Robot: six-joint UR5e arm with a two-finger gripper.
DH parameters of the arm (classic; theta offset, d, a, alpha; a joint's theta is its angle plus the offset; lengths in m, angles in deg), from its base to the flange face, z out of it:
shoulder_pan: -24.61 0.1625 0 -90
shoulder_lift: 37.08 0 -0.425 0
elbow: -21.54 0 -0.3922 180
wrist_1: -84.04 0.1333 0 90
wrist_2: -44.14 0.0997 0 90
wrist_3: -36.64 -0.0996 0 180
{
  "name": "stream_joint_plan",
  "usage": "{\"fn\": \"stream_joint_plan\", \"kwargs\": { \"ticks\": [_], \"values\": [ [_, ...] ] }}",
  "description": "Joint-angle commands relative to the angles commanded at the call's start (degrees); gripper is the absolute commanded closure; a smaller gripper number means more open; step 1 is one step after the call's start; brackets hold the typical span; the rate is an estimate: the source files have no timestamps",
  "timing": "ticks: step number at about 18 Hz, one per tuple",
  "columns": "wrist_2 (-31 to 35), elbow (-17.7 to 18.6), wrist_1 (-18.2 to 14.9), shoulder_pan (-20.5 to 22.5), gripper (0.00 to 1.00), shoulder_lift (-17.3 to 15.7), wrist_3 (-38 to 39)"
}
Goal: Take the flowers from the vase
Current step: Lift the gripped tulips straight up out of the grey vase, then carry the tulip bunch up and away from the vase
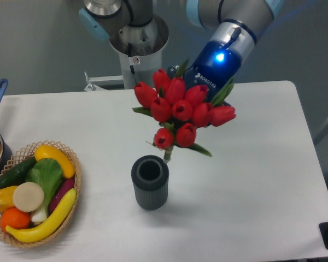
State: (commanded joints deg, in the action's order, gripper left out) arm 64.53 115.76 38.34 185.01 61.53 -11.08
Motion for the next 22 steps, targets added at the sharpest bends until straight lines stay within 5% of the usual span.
{"fn": "stream_joint_plan", "kwargs": {
  "ticks": [22],
  "values": [
    [0.44, 1.22, 0.26, 5.54, 0.53, 3.08, -8.70]
  ]
}}
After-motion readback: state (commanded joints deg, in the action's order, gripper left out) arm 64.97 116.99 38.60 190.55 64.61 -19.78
